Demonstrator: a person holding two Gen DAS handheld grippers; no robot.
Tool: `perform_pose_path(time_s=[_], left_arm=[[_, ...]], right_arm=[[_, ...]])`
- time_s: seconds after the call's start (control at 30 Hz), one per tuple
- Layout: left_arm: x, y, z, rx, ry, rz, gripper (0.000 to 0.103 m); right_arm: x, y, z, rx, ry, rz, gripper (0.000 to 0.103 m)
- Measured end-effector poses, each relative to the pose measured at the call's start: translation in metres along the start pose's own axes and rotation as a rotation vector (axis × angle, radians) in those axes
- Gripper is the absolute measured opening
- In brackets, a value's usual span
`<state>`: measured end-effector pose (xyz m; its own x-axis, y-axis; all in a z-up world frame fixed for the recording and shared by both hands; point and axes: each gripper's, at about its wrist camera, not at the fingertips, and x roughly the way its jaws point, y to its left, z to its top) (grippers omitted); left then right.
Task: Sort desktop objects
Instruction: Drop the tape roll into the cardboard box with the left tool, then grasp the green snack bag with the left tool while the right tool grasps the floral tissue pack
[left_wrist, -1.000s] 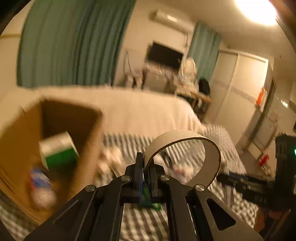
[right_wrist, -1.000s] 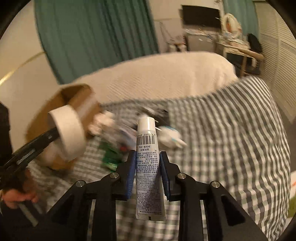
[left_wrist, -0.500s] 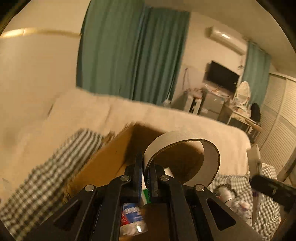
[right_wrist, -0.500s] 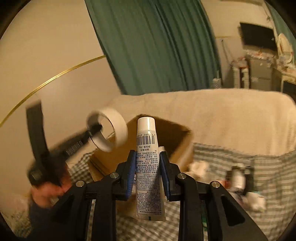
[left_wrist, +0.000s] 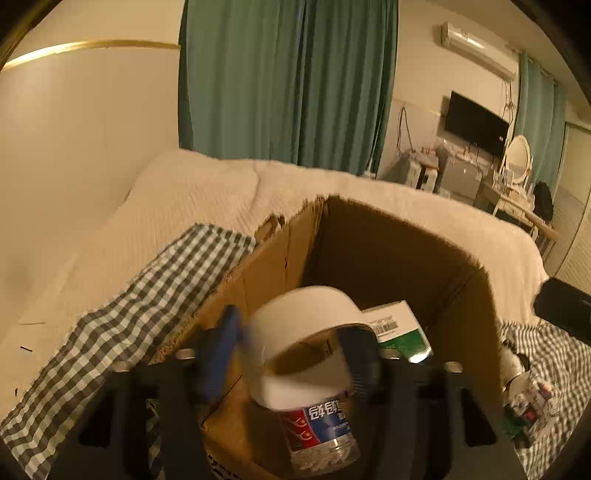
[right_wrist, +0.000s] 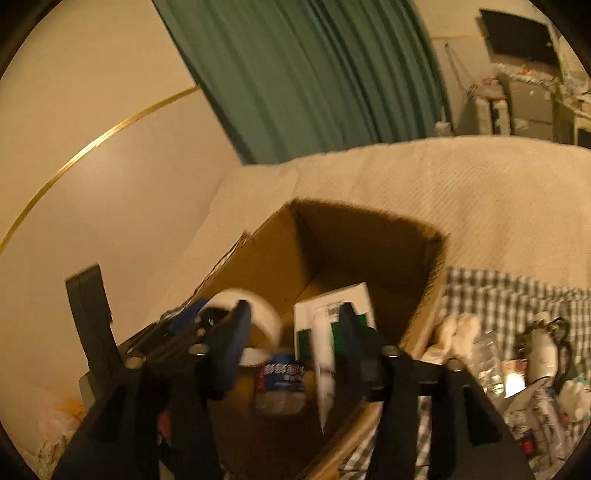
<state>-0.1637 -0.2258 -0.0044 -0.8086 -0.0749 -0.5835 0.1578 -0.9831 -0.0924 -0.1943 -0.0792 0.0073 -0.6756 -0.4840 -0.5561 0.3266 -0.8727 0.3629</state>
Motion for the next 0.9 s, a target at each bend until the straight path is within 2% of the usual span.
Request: perform_pose_path(time_s=[0.07, 0.13, 0.2, 0.3, 0.47, 0.6, 0.73, 0.9], left_arm=[[-0.012, -0.002, 0.001, -0.009, -0.022, -0.032, 0.069], [-0.028, -0.010, 0.001, 0.003, -0.051, -0.047, 0.082], [-0.040, -0.020, 0.000, 0.033, -0.092, -0.049, 0.103], [-0.043, -0.035, -0.004, 0.092, -0.081, 0.023, 0.103], [-0.049, -0.050, -0.009, 0.110, -0.032, 0.053, 0.103], [-0.078, -0.072, -0.018, 0.103, -0.049, 0.001, 0.103], [-0.098, -0.115, -0.036, 0.126, -0.039, -0.097, 0.103], [-0.098, -0.186, -0.068, 0.252, 0.027, -0.218, 0.103]], right_arm=[[-0.020, -0.008, 0.003, -0.007, -0.026, -0.033, 0.052], [-0.049, -0.021, 0.001, -0.020, -0.056, -0.087, 0.052], [-0.079, -0.033, -0.002, -0.033, -0.077, -0.153, 0.053], [-0.125, -0.057, -0.019, -0.026, -0.093, -0.251, 0.060], [-0.186, -0.097, -0.059, -0.006, -0.087, -0.387, 0.061], [-0.199, -0.120, -0.081, -0.004, -0.084, -0.429, 0.061], [-0.206, -0.142, -0.099, 0.018, -0.085, -0.414, 0.061], [-0.208, -0.162, -0.116, 0.053, -0.080, -0.386, 0.061]])
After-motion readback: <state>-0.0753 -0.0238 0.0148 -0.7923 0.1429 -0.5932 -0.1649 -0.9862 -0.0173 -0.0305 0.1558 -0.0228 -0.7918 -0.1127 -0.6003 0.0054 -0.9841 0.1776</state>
